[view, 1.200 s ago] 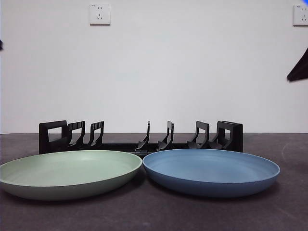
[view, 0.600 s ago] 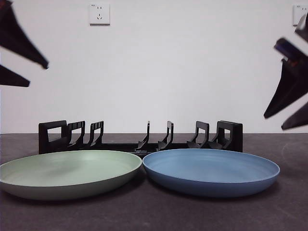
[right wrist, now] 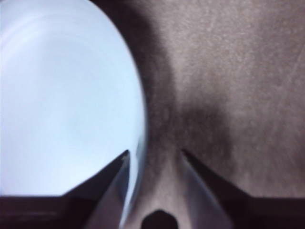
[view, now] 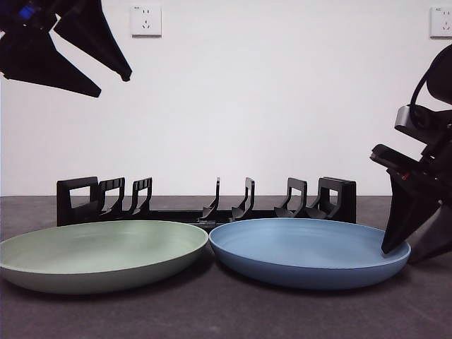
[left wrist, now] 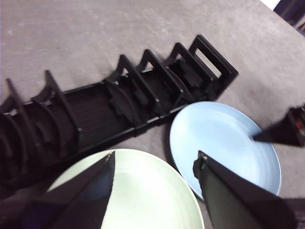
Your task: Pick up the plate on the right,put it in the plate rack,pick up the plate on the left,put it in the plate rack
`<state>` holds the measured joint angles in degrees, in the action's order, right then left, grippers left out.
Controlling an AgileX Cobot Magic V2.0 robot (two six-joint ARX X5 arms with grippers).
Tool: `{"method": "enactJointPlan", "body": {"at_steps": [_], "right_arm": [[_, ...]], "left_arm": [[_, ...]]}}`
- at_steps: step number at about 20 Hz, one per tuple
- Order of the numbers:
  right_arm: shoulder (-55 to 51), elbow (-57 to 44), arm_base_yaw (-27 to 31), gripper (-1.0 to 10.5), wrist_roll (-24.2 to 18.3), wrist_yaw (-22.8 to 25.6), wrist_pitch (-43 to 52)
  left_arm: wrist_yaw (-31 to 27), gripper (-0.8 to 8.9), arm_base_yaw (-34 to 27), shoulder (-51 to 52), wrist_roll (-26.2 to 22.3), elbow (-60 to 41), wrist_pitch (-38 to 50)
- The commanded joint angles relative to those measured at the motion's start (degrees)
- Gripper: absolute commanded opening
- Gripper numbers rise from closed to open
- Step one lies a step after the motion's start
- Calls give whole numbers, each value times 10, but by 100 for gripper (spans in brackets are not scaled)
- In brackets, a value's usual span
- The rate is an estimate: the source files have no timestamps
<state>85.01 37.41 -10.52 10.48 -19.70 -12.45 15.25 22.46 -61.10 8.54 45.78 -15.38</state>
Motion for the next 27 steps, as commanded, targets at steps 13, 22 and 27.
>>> {"method": "enactJointPlan", "body": {"at_steps": [13,22,27], "right_arm": [[-99,57,-4,-12,23,6,-96],[-105,157,-43,-12,6,2,-235],[-105,163,-62,-12,6,1,-255]], "left_arm": [[-2,283,126,-15,-204,5,2],[-221,279,391,-30,-409,5,-38],[-233,279,416,-84,-418,5,-37]]}}
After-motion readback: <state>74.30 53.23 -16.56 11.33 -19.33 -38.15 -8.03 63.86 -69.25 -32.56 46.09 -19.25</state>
